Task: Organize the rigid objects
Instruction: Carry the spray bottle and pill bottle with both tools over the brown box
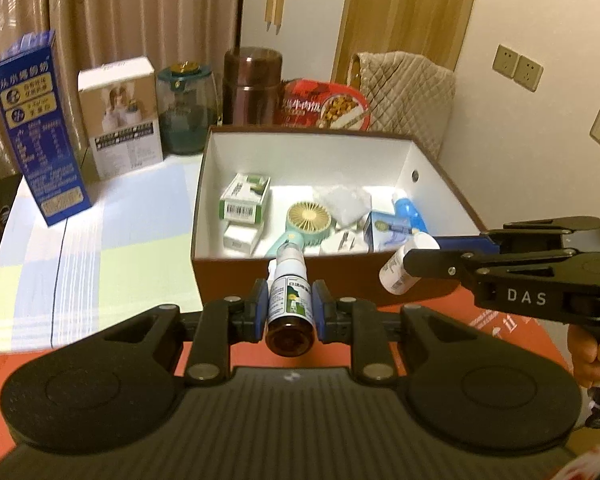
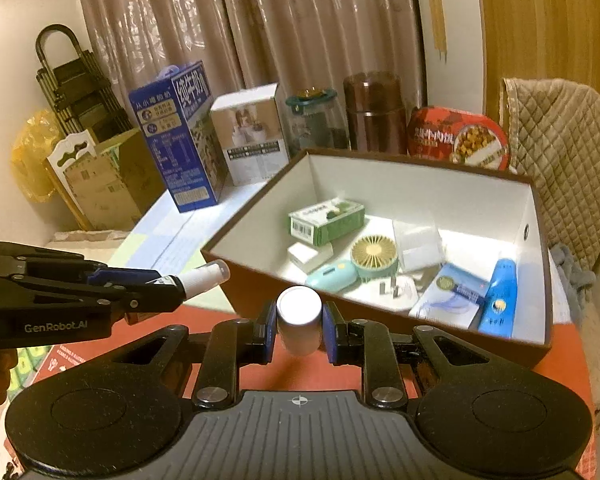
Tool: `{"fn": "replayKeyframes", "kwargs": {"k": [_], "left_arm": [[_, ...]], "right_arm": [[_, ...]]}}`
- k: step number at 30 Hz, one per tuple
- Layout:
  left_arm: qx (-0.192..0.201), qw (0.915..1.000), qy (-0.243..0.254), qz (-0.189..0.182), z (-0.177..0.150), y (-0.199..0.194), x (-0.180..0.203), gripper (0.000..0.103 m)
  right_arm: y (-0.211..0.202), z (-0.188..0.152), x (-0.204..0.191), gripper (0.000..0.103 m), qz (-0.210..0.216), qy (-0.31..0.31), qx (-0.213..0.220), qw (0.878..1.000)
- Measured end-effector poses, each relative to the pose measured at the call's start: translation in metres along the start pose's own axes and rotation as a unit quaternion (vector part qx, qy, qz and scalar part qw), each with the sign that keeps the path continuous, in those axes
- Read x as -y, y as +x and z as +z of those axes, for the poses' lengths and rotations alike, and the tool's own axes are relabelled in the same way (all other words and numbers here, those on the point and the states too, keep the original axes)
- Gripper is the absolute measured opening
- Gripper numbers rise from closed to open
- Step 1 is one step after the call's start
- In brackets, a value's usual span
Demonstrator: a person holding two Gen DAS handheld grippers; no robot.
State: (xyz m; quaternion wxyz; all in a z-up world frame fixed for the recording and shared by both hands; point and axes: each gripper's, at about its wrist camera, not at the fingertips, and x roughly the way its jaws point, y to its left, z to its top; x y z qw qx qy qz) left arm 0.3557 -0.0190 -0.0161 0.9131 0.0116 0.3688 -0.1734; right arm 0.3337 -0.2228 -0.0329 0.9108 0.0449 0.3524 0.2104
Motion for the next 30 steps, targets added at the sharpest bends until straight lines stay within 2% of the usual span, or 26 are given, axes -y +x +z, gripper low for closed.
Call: {"fn": "replayKeyframes", "kwargs": {"k": [15, 30], "left_arm": [[0.026, 0.9993, 0.027, 0.004, 0.036, 0.022, 0.004, 0.019], [0.004, 0.9989, 0.041, 0.023, 0.046, 0.065, -0.002, 0.019]], "right_arm": [[0.000, 0.040, 0.013, 0.021, -0.002, -0.002, 0.037, 0.999], [0.038, 0.044, 0.029, 0.021, -0.016, 0.005, 0.016, 1.000]]}}
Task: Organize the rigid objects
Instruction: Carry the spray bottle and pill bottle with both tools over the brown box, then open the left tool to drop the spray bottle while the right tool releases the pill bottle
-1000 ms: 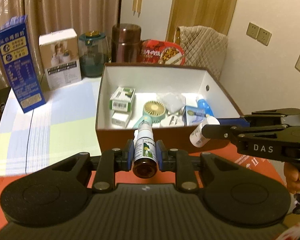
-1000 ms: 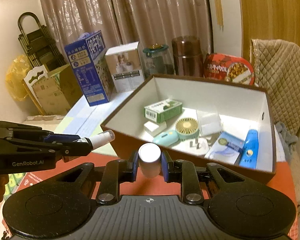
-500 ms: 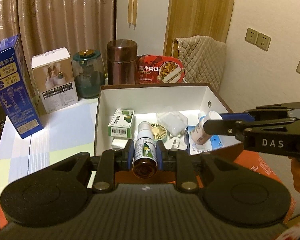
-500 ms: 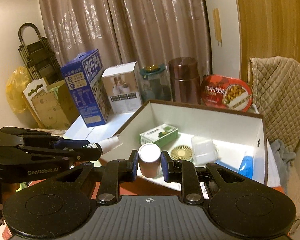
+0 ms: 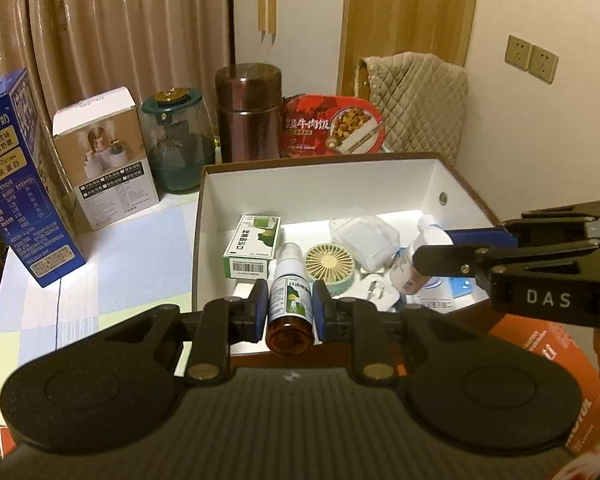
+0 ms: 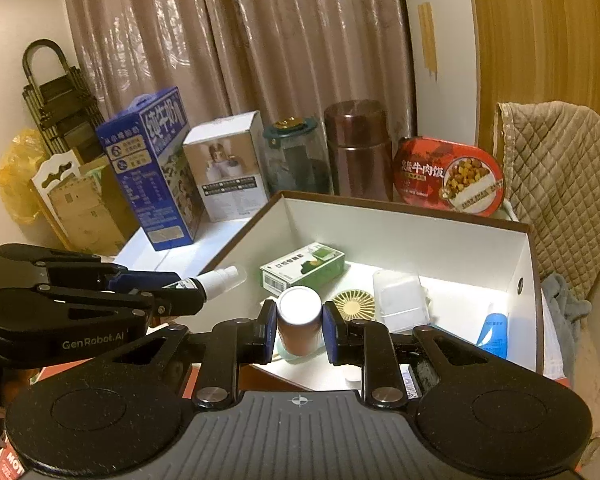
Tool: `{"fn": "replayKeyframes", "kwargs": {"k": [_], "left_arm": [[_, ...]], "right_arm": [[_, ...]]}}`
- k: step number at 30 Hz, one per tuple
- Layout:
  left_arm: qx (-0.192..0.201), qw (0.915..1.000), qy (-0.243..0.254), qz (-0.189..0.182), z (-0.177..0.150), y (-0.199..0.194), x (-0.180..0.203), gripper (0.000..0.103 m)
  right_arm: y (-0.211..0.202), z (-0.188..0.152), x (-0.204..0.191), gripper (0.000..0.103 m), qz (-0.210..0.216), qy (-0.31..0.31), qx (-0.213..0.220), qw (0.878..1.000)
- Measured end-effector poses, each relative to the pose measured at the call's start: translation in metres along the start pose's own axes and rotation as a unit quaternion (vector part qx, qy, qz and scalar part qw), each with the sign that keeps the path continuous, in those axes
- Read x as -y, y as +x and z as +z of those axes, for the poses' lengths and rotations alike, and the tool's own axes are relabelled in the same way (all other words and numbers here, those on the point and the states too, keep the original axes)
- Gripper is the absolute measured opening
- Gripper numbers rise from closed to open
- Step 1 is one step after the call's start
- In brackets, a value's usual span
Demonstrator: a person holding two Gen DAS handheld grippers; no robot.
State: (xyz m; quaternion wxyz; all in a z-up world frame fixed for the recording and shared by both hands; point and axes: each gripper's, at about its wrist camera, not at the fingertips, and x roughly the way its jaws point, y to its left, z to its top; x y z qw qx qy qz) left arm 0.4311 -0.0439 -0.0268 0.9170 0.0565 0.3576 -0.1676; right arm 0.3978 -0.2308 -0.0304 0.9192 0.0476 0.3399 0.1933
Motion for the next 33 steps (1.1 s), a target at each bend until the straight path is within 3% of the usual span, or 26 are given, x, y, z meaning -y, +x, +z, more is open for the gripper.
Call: {"fn": "replayKeyframes", "kwargs": {"k": [16, 33], "left_arm": [[-0.059, 0.9982, 0.004, 0.011, -0.007, 0.053, -0.014, 0.019], [-0.090, 0.9958, 0.013, 0.009, -0.006, 0.087, -0.019, 0.019]], "right_arm": [[0.042, -0.009, 0.014, 0.021, -0.011, 0.012, -0.047, 0.999], [0.066, -0.010, 0.024, 0.021, -0.021, 0.022, -0.070, 0.997]]}}
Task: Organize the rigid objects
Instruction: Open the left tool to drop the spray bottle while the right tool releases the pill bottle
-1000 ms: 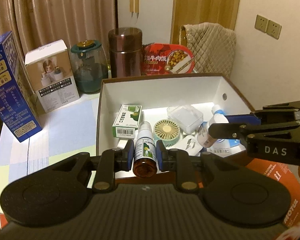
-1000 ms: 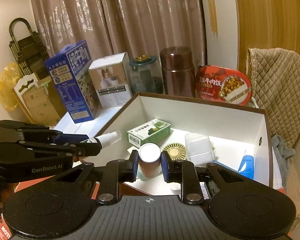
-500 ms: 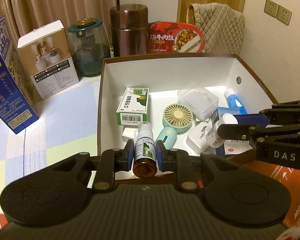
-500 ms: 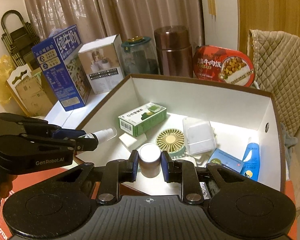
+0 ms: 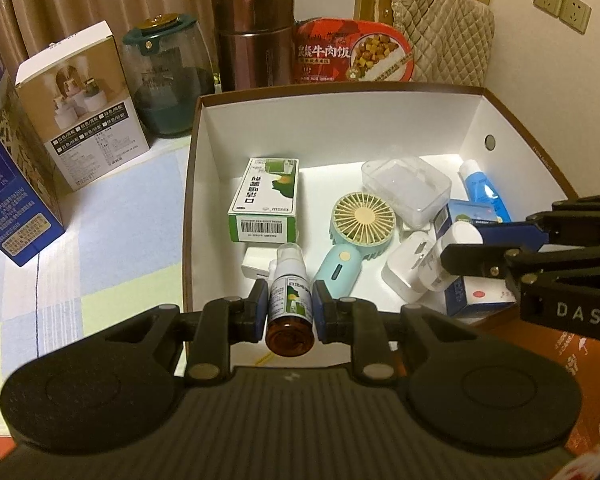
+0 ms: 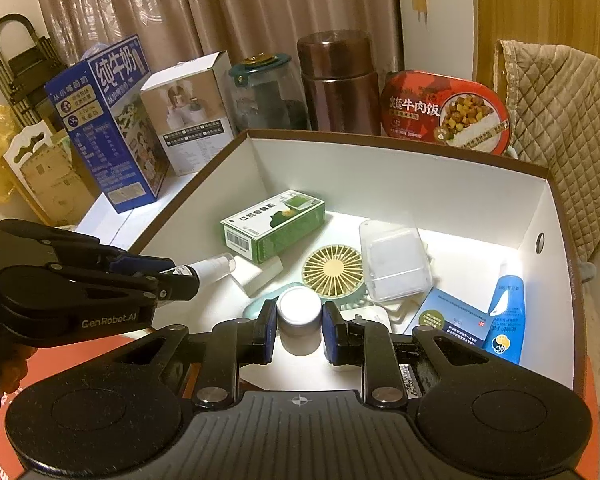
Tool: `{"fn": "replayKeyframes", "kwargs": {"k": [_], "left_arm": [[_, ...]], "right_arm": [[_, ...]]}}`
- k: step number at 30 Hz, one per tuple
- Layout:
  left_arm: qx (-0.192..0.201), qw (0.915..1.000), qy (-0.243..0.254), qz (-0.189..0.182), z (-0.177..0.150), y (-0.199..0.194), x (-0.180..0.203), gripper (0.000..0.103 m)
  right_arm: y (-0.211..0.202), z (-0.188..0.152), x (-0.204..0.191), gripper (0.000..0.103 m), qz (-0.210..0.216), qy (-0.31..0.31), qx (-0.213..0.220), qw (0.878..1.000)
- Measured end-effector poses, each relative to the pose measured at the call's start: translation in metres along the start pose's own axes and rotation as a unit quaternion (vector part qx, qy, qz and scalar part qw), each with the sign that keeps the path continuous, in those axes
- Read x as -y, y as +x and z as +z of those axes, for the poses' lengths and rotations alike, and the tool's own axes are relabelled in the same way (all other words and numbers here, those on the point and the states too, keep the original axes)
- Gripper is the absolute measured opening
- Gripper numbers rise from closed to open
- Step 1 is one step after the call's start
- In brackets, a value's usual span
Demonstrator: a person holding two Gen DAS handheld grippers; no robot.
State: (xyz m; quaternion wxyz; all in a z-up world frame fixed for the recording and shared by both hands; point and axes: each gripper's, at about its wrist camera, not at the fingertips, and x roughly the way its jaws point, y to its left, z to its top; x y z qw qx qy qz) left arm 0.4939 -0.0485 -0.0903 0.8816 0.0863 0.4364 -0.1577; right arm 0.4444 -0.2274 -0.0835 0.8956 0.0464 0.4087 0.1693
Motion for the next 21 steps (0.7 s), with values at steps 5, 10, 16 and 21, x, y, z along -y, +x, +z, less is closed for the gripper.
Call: {"fn": "replayKeyframes", "kwargs": {"k": [5, 10, 16, 21], "left_arm": [[-0.009, 0.9999, 0.009, -0.005, 0.000, 0.007, 0.000, 0.019], [-0.007, 0.9999, 0.008, -0.008, 0.001, 0.007, 0.000, 0.031], [-0.004, 1.0000, 0.000, -0.004, 0.003, 0.003, -0.005, 0.038], [0.004, 1.0000, -0.003, 0.003, 0.004, -0.003, -0.007, 0.052]], "right_arm": [[0.005, 0.000, 0.001, 0.021, -0.001, 0.003, -0.006, 1.000], [0.008, 0.001, 0.001, 0.021, 0.001, 0.006, -0.011, 1.000], [0.010, 0.002, 0.001, 0.021, 0.007, 0.009, -0.015, 1.000], [0.013, 0.005, -0.003, 0.022, 0.002, 0.012, -0.016, 1.000]]}}
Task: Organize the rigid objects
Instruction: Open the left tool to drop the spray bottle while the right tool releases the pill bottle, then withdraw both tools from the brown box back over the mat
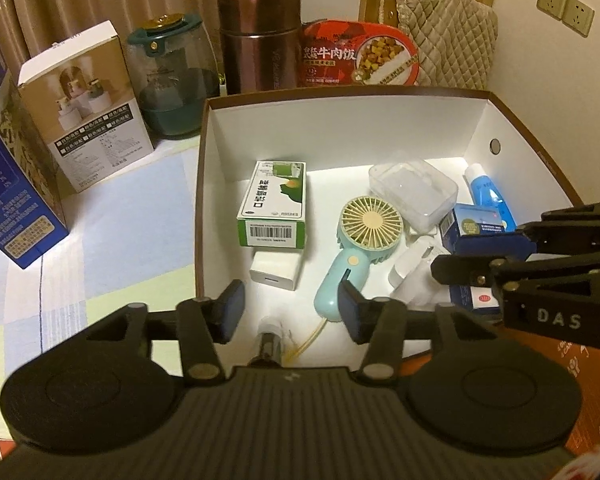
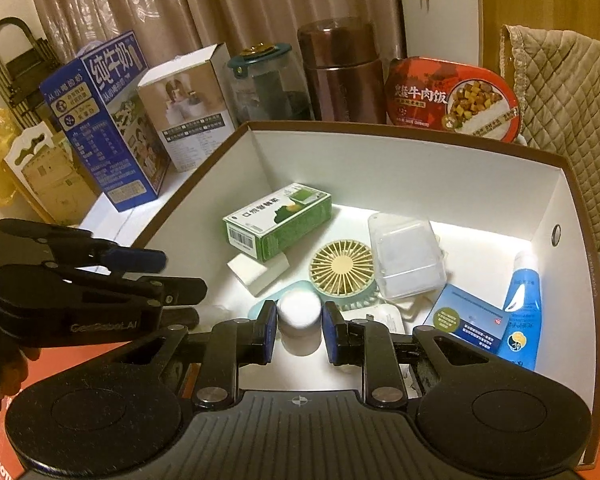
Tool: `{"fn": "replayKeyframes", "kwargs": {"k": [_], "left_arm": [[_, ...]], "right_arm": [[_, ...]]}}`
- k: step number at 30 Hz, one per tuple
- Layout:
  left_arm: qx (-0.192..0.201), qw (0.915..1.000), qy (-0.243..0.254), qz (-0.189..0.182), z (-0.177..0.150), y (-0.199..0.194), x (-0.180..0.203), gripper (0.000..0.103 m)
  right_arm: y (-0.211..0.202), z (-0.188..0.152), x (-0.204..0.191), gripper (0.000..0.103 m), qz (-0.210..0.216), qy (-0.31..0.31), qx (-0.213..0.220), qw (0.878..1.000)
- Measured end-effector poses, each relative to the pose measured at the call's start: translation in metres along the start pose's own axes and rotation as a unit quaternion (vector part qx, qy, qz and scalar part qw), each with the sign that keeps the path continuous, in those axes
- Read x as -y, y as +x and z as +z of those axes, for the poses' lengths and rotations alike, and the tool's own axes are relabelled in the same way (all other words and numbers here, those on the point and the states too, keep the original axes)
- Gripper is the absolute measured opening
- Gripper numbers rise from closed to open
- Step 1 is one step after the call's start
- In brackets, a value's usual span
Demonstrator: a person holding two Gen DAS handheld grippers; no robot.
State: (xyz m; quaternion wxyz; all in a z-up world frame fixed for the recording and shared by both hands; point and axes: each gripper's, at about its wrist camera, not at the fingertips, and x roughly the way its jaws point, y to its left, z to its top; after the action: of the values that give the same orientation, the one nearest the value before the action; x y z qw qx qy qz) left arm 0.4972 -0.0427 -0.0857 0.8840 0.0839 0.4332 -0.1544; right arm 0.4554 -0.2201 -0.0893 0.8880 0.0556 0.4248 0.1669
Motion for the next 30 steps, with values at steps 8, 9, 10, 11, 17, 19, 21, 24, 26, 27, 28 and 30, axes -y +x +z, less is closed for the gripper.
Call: {"fn": "replayKeyframes", "kwargs": {"k": [8, 9, 10, 11, 17, 19, 21, 24, 26, 27, 28, 30], "left_arm": [[0.018, 0.9997, -0.009, 0.011, -0.004, -0.018, 0.003, 0.066], [0.021, 0.9996, -0.012, 0.012, -0.005, -0.021, 0.003, 0.067], [0.024, 0.9995, -0.014, 0.014, -0.006, -0.024, 0.004, 0.067], [0.027, 0.9994, -0.016, 0.015, -0.007, -0.027, 0.005, 0.067], [0.067, 0.9963, -0.032, 0.044, -0.016, -0.056, 0.015, 0.081], [0.083, 0.9941, -0.034, 0.060, -0.021, -0.068, 0.022, 0.082], [0.101, 0.9907, -0.025, 0.088, -0.026, -0.081, 0.032, 0.082], [0.119, 0.9871, -0.017, 0.106, -0.036, -0.100, 0.049, 0.082], [0.121, 0.9873, -0.019, 0.101, -0.042, -0.113, 0.059, 0.082], [0.119, 0.9871, -0.023, 0.104, -0.045, -0.119, 0.064, 0.082], [0.117, 0.9869, -0.028, 0.107, -0.048, -0.125, 0.069, 0.082], [0.113, 0.9866, -0.040, 0.111, -0.056, -0.136, 0.076, 0.082]], "right_arm": [[-0.011, -0.004, 0.003, 0.042, 0.010, 0.010, 0.007, 1.000], [-0.013, -0.005, 0.003, 0.048, 0.009, 0.009, 0.010, 1.000], [-0.016, -0.006, 0.004, 0.051, 0.007, 0.008, 0.012, 1.000], [-0.019, -0.007, 0.004, 0.056, 0.006, 0.008, 0.015, 1.000], [-0.042, -0.013, 0.010, 0.062, 0.003, 0.014, 0.033, 0.999], [-0.054, -0.017, 0.012, 0.062, 0.008, 0.013, 0.041, 0.999], [-0.065, -0.021, 0.013, 0.063, 0.007, 0.011, 0.048, 0.999], [-0.081, -0.028, 0.015, 0.063, -0.001, 0.012, 0.057, 0.998], [-0.092, -0.034, 0.017, 0.063, -0.001, 0.010, 0.062, 0.998], [-0.097, -0.036, 0.018, 0.063, 0.002, 0.009, 0.065, 0.998], [-0.104, -0.041, 0.019, 0.063, 0.004, 0.008, 0.069, 0.998], [-0.117, -0.049, 0.019, 0.063, 0.006, 0.005, 0.083, 0.997]]}}
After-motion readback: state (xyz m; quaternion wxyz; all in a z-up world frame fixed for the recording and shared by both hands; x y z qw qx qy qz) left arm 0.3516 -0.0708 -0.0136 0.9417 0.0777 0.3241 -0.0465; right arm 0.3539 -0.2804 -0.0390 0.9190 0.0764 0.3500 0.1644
